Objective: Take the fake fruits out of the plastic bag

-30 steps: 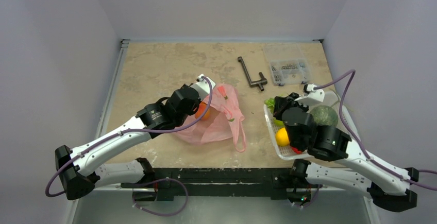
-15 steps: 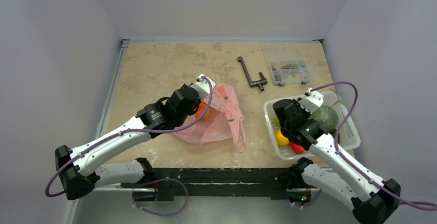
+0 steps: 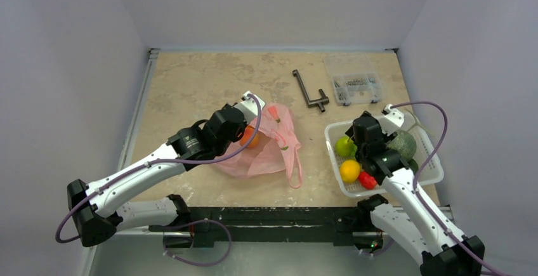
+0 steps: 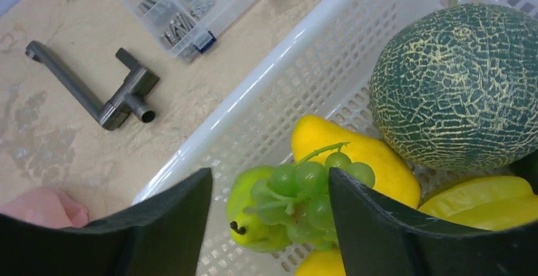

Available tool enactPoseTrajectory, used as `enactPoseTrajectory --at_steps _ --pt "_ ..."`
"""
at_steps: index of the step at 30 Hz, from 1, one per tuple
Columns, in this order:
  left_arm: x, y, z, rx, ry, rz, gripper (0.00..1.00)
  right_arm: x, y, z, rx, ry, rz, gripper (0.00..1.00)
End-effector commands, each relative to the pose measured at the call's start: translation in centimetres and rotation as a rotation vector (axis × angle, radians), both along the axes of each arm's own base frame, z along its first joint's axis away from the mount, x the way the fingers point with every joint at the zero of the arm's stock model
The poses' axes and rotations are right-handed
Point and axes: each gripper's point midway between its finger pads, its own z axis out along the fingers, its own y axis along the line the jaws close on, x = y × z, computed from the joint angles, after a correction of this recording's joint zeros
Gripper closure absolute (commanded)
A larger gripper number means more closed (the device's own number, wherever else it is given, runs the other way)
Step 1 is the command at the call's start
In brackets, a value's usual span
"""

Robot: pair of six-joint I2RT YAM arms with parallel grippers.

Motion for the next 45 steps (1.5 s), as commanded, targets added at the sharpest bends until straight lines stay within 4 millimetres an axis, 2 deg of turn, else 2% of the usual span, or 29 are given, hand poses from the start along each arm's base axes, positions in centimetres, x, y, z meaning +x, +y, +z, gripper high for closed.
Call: enactPoseTrajectory --at_steps 1,5,7,9,10,13,18,21,24,27,30,33,36,45 --pt "0.2 0.0 1.8 -0.051 -0.044 0.014 1.0 0.9 0.7 5.0 -0.017 -0.092 0.086 0.3" --pt "0.2 -0.1 1.8 -0.052 -0.043 0.011 1.0 1.1 2.2 8.1 -0.024 -0.144 0.22 0.24" --pt "0.2 -0.1 1.7 -0.049 -0.041 0.01 1.0 1.1 3.5 8.8 -0.008 -0.149 0.298 0.23" --pt "0.2 -0.1 1.7 -0.051 -0.04 0.01 1.0 1.5 5.8 9.2 0.012 -0.158 0.431 0.21" --pt "0.2 -0.1 1.7 -0.051 -0.039 0.009 1.0 1.5 7.3 9.1 0.03 -0.158 0.509 0.21" --pt "0.2 -0.1 1.6 -0.047 -0.038 0.012 1.0 0.9 13.3 9.8 0.11 -0.21 0.773 0.21" --pt "0.3 -0.1 1.4 -0.036 -0.034 0.013 1.0 -3.4 22.7 12.2 0.136 -0.337 1.054 0.26" --pt "0.3 -0.1 1.3 -0.034 -0.037 0.015 1.0 -6.1 28.0 12.8 0.176 -0.372 1.229 0.26" --pt "0.3 -0.1 1.2 -0.032 -0.037 0.012 1.0 -8.0 32.4 12.1 0.204 -0.378 1.35 0.27" --pt "0.4 -0.1 1.1 -0.028 -0.037 0.014 1.0 -8.5 35.6 9.9 0.2 -0.343 1.394 0.3" --pt "0.5 -0.1 1.0 -0.027 -0.041 0.014 1.0 -7.8 37.2 7.8 0.194 -0.329 1.379 0.35" --pt "0.5 -0.2 1.1 -0.028 -0.042 0.01 1.0 -6.3 38.1 5.9 0.159 -0.332 1.323 0.48" --pt "0.5 -0.2 1.0 -0.028 -0.042 0.011 1.0 -4.5 38.4 3.9 0.095 -0.321 1.239 0.48" --pt "0.4 -0.1 1.2 -0.034 -0.049 0.008 1.0 -1.0 38.5 -0.2 0.009 -0.369 1.063 0.44"
